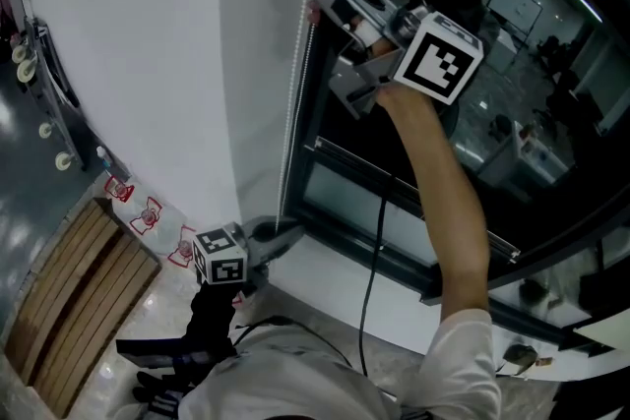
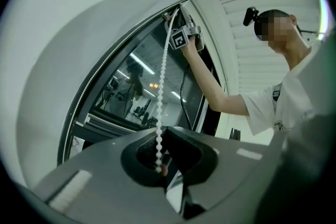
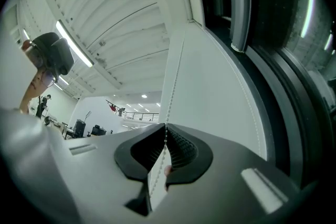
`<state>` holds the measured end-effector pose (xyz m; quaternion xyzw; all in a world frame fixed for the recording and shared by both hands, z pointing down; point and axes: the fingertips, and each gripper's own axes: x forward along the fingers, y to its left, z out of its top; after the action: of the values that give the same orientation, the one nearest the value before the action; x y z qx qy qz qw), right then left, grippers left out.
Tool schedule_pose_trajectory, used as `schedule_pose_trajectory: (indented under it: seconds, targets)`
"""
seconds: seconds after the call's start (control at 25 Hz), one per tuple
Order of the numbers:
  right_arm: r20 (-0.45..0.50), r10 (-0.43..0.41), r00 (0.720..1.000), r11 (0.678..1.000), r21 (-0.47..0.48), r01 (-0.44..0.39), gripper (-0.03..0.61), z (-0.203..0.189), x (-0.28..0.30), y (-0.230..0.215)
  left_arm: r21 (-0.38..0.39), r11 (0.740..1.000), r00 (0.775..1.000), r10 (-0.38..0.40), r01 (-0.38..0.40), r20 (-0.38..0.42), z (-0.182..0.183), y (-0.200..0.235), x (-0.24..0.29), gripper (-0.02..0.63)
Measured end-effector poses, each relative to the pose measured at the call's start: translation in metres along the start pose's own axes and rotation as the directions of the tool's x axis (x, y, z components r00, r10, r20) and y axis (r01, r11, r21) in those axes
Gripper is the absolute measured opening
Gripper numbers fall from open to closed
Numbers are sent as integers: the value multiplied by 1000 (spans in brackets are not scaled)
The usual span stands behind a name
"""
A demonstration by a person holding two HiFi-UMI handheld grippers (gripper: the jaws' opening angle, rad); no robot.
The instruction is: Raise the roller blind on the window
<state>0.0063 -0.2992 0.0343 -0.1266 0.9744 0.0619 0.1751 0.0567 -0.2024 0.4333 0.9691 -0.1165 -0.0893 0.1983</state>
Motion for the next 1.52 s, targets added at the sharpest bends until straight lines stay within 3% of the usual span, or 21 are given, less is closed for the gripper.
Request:
schedule_pose_trajectory:
  seconds: [0.24,0.48,0.88,1.52]
  targets:
    - [11,8,1000,999,41,-9,5,-8,-6,8,-18,1000,1000,-8,8,-15,-8,-3,3,-2]
    - [-66,2,998,1000,21,-1,5,-41,-12,15,-20,1000,1000,-18,17,-24,-9,-6,6,-2]
    - [-90,-14,996,999,51,18,5,-74,-34,22,-17,1000,1000,-15,15,-21,-5,-4,7,-2]
    - [-218,-10,976,991,126,38,5,-201,-73,50,-21,1000,1000,-4,3,-27,-10,-3,2,-2]
